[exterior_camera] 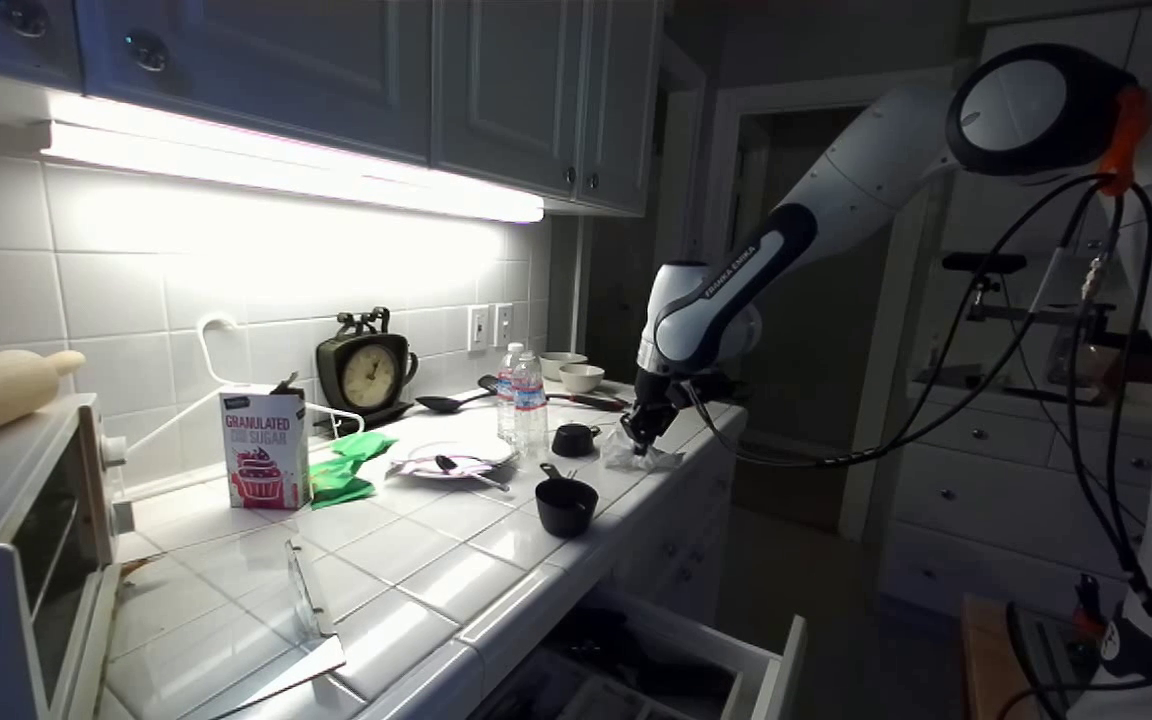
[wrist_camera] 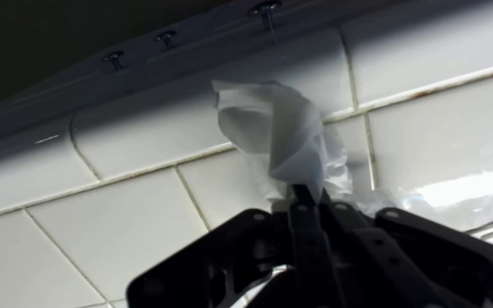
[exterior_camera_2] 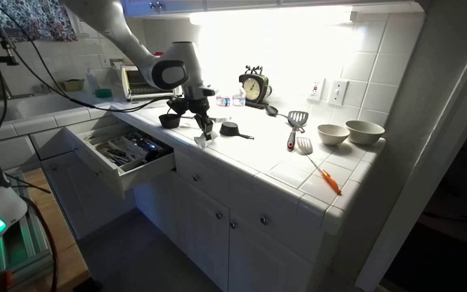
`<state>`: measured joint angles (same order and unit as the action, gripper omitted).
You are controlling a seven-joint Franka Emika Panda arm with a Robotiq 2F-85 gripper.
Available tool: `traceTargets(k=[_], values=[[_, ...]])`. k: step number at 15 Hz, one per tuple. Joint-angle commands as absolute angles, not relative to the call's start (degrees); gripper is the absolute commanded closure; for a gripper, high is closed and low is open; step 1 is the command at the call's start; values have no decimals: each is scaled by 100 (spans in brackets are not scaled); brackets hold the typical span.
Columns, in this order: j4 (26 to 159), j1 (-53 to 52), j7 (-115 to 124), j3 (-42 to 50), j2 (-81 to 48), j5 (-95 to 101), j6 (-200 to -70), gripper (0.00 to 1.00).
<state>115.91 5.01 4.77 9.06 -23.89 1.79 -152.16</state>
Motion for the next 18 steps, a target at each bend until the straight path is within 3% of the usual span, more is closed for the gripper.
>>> traceTargets(k=[1, 12, 18], values=[[11490, 395, 589, 860, -2531, 257, -15436, 99], [11390, 15, 448, 542, -2584, 245, -15368, 99], [11247, -211, 775, 1089, -2642, 966, -15216, 99]])
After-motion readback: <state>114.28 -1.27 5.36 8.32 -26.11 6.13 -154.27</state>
